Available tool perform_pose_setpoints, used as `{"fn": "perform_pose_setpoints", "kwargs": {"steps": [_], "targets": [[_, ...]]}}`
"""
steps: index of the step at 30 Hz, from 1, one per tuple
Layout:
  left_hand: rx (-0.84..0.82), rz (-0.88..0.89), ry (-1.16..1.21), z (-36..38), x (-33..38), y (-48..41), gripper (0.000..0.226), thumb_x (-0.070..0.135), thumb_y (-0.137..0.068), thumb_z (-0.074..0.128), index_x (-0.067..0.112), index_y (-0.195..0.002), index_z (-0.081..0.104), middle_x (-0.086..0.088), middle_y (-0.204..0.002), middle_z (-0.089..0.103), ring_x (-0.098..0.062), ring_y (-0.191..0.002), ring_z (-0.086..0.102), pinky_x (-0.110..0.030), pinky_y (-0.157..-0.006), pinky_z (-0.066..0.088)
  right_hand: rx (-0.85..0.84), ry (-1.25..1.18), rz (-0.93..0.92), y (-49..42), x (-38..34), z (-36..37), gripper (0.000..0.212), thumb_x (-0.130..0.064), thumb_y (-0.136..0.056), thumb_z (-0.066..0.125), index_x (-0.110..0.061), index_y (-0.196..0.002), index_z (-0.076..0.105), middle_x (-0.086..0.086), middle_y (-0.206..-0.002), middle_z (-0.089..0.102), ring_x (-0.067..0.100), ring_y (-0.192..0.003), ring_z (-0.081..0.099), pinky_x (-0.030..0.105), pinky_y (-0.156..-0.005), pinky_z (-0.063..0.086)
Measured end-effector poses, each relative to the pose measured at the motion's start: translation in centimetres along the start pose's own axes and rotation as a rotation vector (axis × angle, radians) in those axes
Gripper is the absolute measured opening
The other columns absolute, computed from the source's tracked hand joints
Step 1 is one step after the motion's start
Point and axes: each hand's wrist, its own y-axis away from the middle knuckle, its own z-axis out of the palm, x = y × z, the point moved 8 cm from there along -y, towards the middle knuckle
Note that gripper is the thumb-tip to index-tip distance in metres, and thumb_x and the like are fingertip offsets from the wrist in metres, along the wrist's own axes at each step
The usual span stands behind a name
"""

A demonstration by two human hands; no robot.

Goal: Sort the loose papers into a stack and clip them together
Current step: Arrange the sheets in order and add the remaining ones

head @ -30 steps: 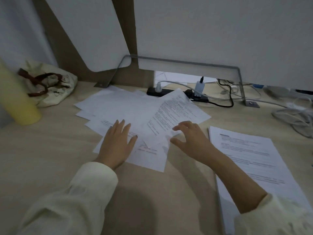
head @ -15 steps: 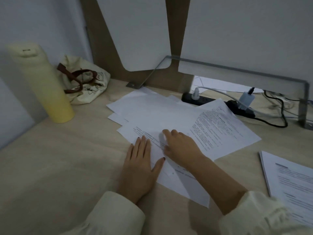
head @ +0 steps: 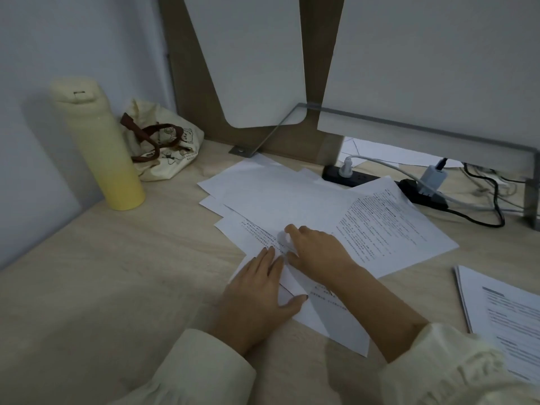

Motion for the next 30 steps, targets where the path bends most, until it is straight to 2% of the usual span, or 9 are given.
{"fn": "perform_pose_setpoints", "kwargs": {"steps": [4, 7, 11, 14, 17, 20, 23, 27, 30], "targets": [[0.054, 0.038, 0.009, -1.3, 1.1, -0.4, 0.057, 0.056, -0.078, 0.038, 0.014, -0.099, 0.069, -0.006, -0.101, 0.073, -0.017, -0.09, 0.071, -0.024, -0.072, 0.056, -0.005, 0.093, 0.011, -0.1, -0.9, 0.2, 0.035, -0.007, -0.09, 0.047, -0.008, -0.124, 0.039, 0.014, -0.116, 0.052, 0.028, -0.099, 0.057, 0.029, -0.064, 0.034], [0.017, 0.07, -0.024, -1.9, 1.4, -0.7, 0.06, 0.055, -0.088, 0.04, 0.017, -0.134, 0.043, -0.004, -0.141, 0.046, -0.016, -0.126, 0.046, -0.027, -0.1, 0.04, 0.02, 0.111, 0.015, 0.0, -0.9, -0.1, 0.035, -0.001, -0.089, 0.046, -0.007, -0.123, 0.038, 0.014, -0.117, 0.051, 0.027, -0.101, 0.056, 0.028, -0.064, 0.033], [-0.144, 0.047, -0.044, -1.5, 0.7, -0.6, 0.08, 0.064, -0.083, 0.041, 0.02, -0.147, 0.018, -0.002, -0.158, 0.015, -0.016, -0.143, 0.018, -0.032, -0.113, 0.022, 0.052, 0.111, 0.018, 0.4, -0.4, -0.6, 0.029, 0.004, -0.088, 0.041, -0.008, -0.115, 0.043, 0.012, -0.109, 0.056, 0.027, -0.091, 0.058, 0.025, -0.05, 0.027], [-0.205, 0.042, -0.045, -1.4, 0.9, -0.6, 0.079, 0.061, -0.084, 0.044, 0.018, -0.146, 0.019, -0.004, -0.159, 0.008, -0.017, -0.145, 0.013, -0.033, -0.113, 0.021, 0.232, -0.106, 0.147, 1.3, 1.3, -4.6, 0.014, -0.007, -0.094, 0.036, -0.01, -0.105, 0.046, 0.007, -0.082, 0.057, 0.025, -0.065, 0.051, 0.028, -0.048, 0.03], [-0.217, 0.026, -0.049, -1.3, 1.4, -0.8, 0.074, 0.054, -0.086, 0.046, 0.016, -0.144, 0.021, -0.007, -0.157, 0.012, -0.02, -0.144, 0.015, -0.035, -0.111, 0.025, 0.542, -0.605, 0.369, 4.3, 5.6, -9.8, 0.016, -0.02, -0.098, 0.04, -0.015, -0.106, 0.053, -0.001, -0.087, 0.055, 0.015, -0.068, 0.051, 0.024, -0.056, 0.042], [-0.17, 0.031, -0.081, -1.2, 1.7, -1.0, 0.063, 0.047, -0.087, 0.046, 0.013, -0.138, 0.032, -0.01, -0.147, 0.031, -0.023, -0.132, 0.035, -0.035, -0.101, 0.037, 0.731, -1.02, 0.549, 8.0, 11.0, -11.0, 0.011, -0.019, -0.092, 0.047, -0.016, -0.098, 0.056, -0.002, -0.092, 0.056, 0.018, -0.086, 0.053, 0.035, -0.073, 0.05], [-0.056, 0.073, -0.127, -2.1, 2.4, -1.2, 0.043, 0.034, -0.089, 0.042, 0.01, -0.124, 0.045, -0.009, -0.126, 0.049, -0.022, -0.109, 0.051, -0.03, -0.077, 0.042, 0.724, -1.299, 0.739, 11.2, 14.9, -8.3, 0.024, -0.013, -0.089, 0.047, -0.006, -0.109, 0.057, 0.007, -0.1, 0.056, 0.026, -0.093, 0.052, 0.031, -0.065, 0.048], [0.014, 0.094, -0.2, -2.0, 2.2, -1.6, 0.026, 0.022, -0.094, 0.04, 0.008, -0.114, 0.051, -0.009, -0.116, 0.056, -0.023, -0.102, 0.056, -0.03, -0.066, 0.036, 0.639, -1.311, 0.984, 15.6, 18.0, -4.0, 0.034, -0.007, -0.091, 0.046, -0.001, -0.124, 0.051, 0.019, -0.124, 0.052, 0.036, -0.106, 0.053, 0.034, -0.068, 0.049], [0.129, 0.167, -0.217, -2.9, 2.2, -1.2, 0.007, 0.019, -0.071, 0.071, 0.019, -0.078, 0.069, 0.005, -0.076, 0.069, -0.01, -0.062, 0.065, -0.023, -0.046, 0.042, 0.5, -1.272, 1.069, 17.6, 18.3, -2.0, 0.039, -0.005, -0.092, 0.045, -0.004, -0.131, 0.046, 0.022, -0.128, 0.049, 0.035, -0.099, 0.052, 0.046, -0.083, 0.047]]}}
